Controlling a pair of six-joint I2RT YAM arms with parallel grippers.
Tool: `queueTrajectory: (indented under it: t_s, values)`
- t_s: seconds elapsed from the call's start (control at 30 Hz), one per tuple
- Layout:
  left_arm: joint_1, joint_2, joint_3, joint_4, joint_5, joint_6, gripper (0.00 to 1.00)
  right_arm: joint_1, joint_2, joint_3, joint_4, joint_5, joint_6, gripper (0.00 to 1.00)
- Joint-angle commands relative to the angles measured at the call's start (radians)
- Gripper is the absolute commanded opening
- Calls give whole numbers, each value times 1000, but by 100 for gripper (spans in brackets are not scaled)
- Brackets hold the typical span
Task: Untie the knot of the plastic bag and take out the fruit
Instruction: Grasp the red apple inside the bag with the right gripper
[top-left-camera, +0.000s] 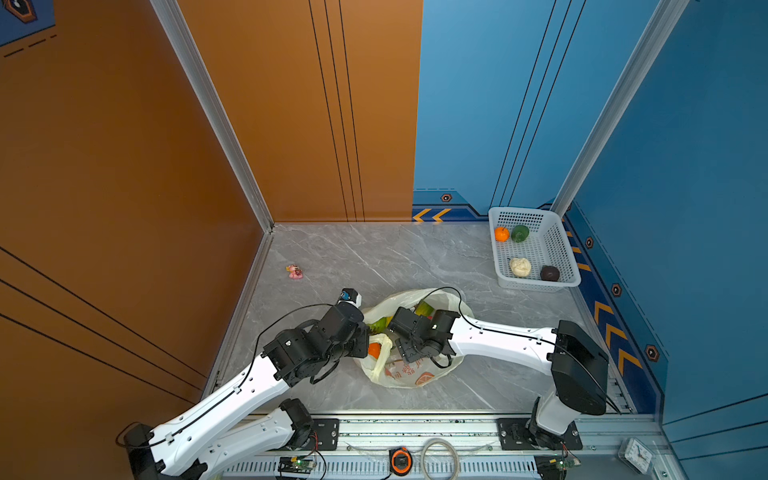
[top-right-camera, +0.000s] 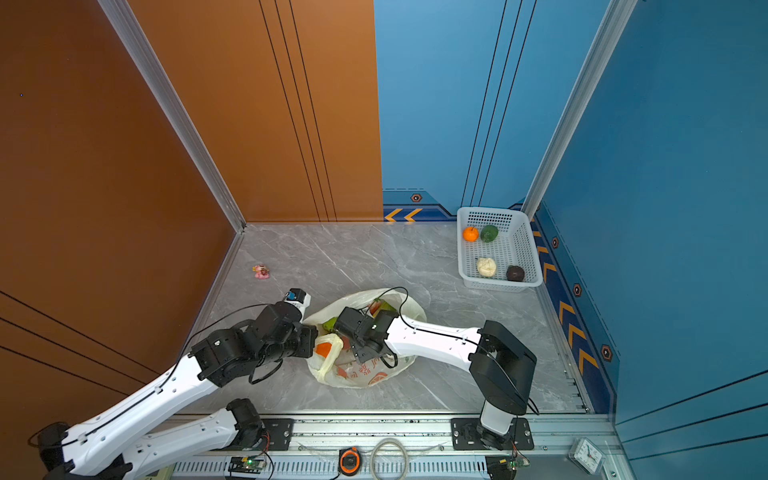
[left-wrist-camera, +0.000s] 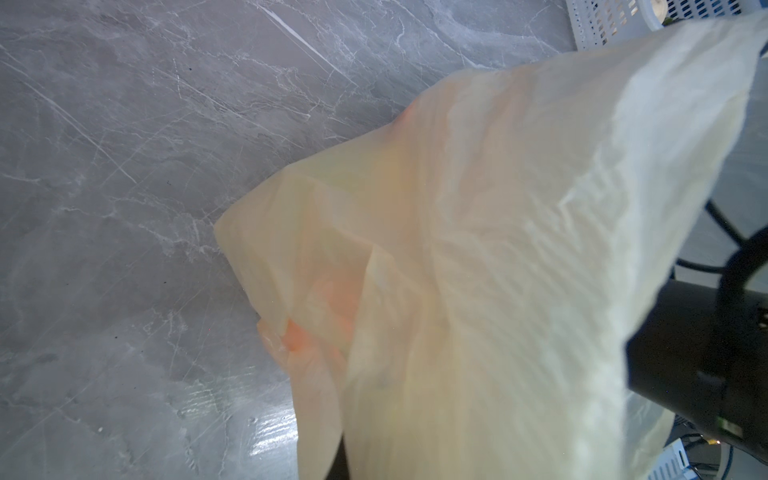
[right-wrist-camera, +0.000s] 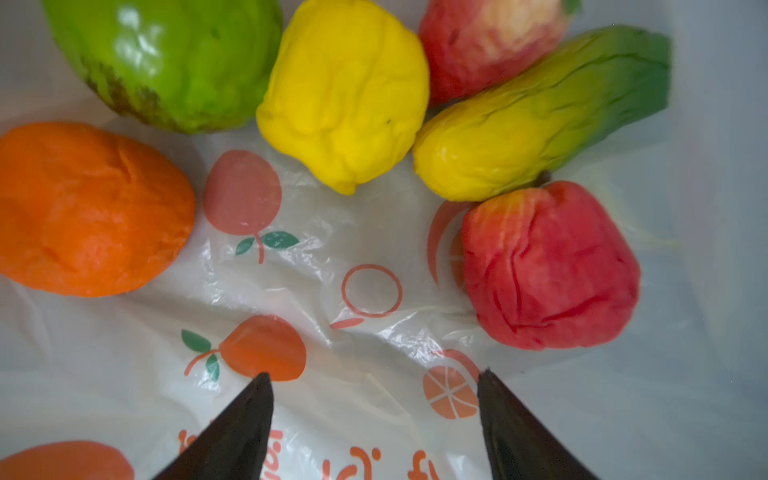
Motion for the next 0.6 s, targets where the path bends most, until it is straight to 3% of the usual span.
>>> queueTrajectory:
  t_s: [0.0,0.23,0.57]
  values:
    - [-14,0,15,-1,12,17,0,-9,18,29,-54,124,59,80]
    - [-34,7,12,0,5,21,0,-48,33,17,-33,228,55,82]
    - [-53,6,2,-1,-6,19,0,-119,57,-24,66,211,-15,82]
